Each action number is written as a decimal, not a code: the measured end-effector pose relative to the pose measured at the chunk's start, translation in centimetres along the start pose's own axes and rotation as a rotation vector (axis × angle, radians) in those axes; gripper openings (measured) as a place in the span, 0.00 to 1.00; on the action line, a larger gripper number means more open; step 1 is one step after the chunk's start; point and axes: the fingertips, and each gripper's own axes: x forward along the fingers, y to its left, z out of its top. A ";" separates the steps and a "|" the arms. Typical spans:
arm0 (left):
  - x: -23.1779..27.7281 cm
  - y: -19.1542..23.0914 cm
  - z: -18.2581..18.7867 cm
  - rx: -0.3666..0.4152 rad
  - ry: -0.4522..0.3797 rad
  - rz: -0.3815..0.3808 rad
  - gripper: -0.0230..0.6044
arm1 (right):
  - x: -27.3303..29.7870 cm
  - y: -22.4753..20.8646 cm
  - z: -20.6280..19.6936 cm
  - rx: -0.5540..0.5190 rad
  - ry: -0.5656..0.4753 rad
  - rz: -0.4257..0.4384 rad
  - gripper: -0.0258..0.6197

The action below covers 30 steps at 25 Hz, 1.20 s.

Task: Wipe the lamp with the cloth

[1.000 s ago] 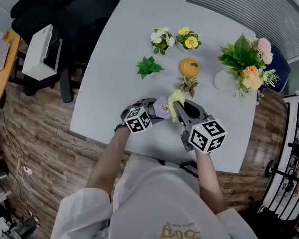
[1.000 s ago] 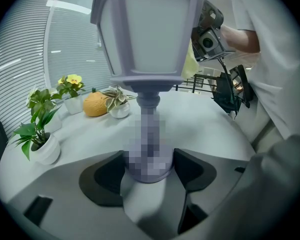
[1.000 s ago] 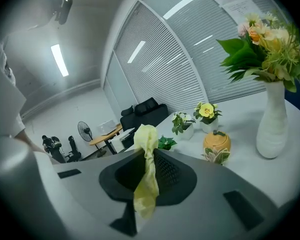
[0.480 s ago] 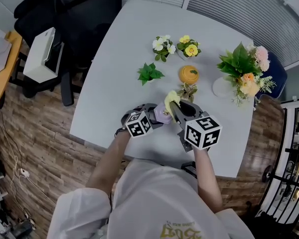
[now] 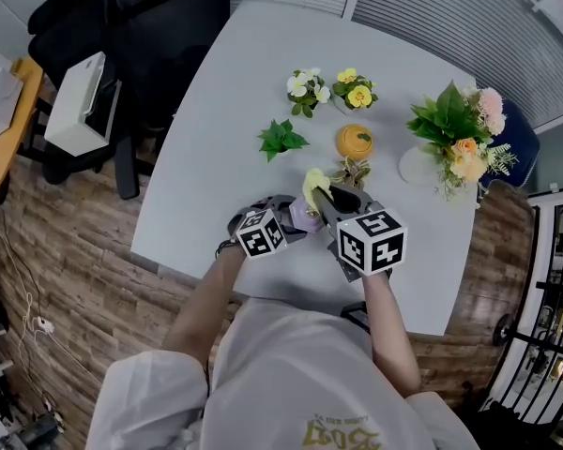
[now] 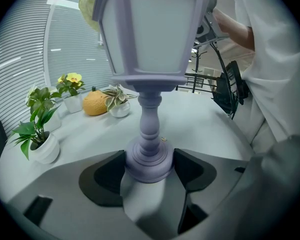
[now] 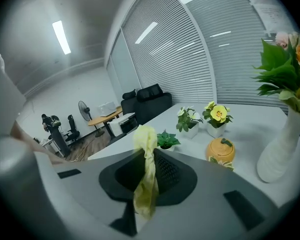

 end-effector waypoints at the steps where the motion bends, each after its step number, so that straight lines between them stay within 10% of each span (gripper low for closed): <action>1: 0.0 0.0 0.0 -0.001 0.001 -0.001 0.53 | 0.1 0.1 0.0 -0.007 0.004 -0.002 0.12; 30: 0.1 -0.2 0.0 -0.013 0.009 -0.011 0.53 | 1.4 2.3 0.3 -0.203 0.084 -0.022 0.12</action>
